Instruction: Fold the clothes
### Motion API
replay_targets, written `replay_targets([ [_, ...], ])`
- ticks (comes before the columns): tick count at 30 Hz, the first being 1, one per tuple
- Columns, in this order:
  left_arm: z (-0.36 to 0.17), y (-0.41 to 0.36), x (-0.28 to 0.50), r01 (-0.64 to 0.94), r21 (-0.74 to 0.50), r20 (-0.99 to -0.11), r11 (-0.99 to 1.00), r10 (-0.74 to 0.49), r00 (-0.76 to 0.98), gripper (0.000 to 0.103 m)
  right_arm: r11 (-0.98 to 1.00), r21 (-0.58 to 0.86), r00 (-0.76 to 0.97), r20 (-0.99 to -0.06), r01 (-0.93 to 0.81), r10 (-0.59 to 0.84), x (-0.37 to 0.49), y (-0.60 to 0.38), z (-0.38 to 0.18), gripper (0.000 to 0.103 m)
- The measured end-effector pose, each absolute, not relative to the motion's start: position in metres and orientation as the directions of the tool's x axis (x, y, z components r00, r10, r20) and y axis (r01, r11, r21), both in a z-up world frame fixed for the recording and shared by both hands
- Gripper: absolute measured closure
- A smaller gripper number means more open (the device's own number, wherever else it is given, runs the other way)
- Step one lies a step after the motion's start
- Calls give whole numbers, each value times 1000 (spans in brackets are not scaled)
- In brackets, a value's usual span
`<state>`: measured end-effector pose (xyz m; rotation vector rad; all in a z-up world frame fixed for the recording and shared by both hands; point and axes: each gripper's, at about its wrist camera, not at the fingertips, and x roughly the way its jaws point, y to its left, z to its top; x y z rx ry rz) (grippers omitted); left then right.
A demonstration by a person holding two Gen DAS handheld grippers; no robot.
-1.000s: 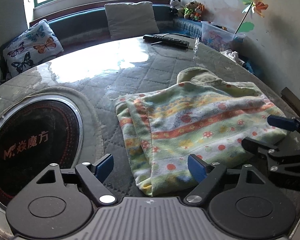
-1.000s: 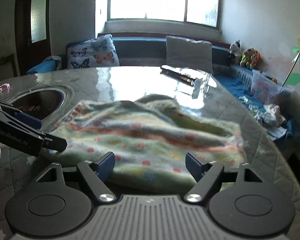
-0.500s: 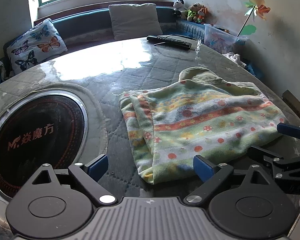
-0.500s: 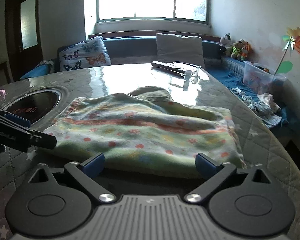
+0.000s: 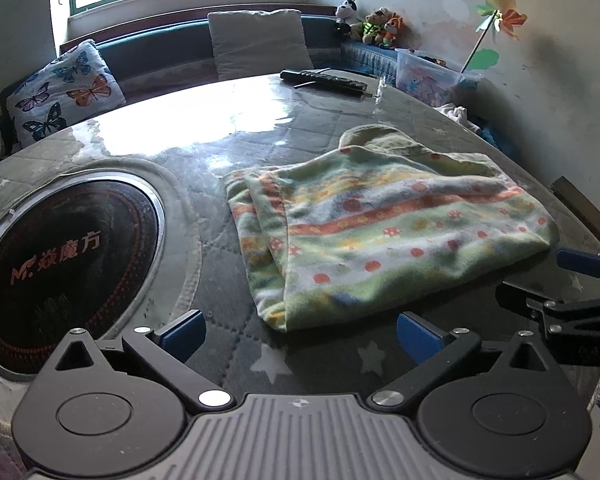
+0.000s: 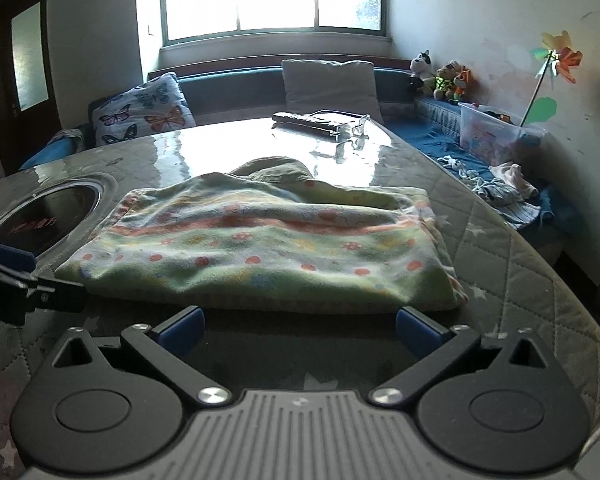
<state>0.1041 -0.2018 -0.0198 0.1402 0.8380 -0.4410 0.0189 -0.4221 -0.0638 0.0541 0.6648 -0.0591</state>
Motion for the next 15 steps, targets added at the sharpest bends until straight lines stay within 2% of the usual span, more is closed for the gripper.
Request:
replay_targets([
  [15,-27,-182,82,411,-23,-761,911,-283,584,0,991,28,764,-640,129,-81,6,-396,-67,0],
])
